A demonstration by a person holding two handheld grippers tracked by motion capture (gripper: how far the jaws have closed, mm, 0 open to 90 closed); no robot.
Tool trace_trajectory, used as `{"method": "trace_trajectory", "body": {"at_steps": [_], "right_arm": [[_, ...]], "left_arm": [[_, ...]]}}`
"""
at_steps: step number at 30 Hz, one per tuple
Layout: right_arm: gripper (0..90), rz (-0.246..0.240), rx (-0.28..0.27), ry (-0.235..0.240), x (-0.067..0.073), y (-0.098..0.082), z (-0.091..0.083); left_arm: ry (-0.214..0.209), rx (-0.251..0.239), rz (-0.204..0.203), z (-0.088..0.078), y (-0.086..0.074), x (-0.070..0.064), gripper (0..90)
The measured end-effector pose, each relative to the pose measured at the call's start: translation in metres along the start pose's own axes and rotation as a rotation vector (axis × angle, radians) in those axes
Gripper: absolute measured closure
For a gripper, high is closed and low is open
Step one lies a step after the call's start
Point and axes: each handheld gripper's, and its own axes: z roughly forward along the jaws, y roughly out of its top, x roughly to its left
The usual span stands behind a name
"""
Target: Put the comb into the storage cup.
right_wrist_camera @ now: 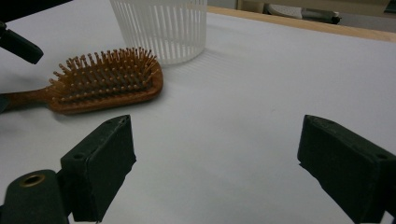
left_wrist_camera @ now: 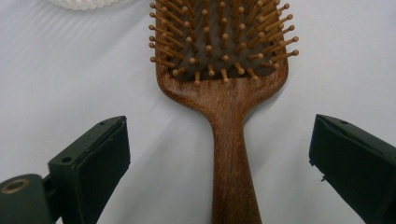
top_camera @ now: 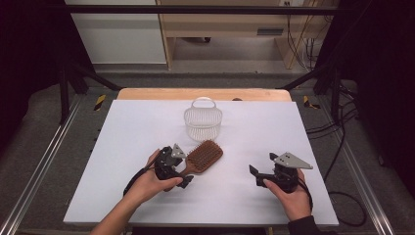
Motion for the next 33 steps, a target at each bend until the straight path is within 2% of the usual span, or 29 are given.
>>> {"method": "trace_trajectory", "body": {"at_steps": [12,18,20,22,33], "right_arm": [[11.0,0.0,0.005,0.002,0.0,0.0,0.001],[10.9,0.0,0.008,0.003,0.0,0.0,0.001],[10.9,0.0,0.009,0.005,0.0,0.0,0.001],[10.9,-0.001,0.009,0.005,0.0,0.0,0.001],[10.5,0.001,0.012,0.007,0.0,0.0,0.001]], "left_arm": [[0.012,0.0,0.004,-0.003,0.006,-0.001,8.0],[-0.007,0.033,0.013,-0.001,0.01,-0.004,26.8],[-0.017,0.049,0.012,0.001,0.01,-0.005,29.3],[-0.027,0.063,0.013,0.002,0.011,-0.005,37.7],[-0.036,0.11,-0.008,0.01,0.011,0.001,53.7]]}}
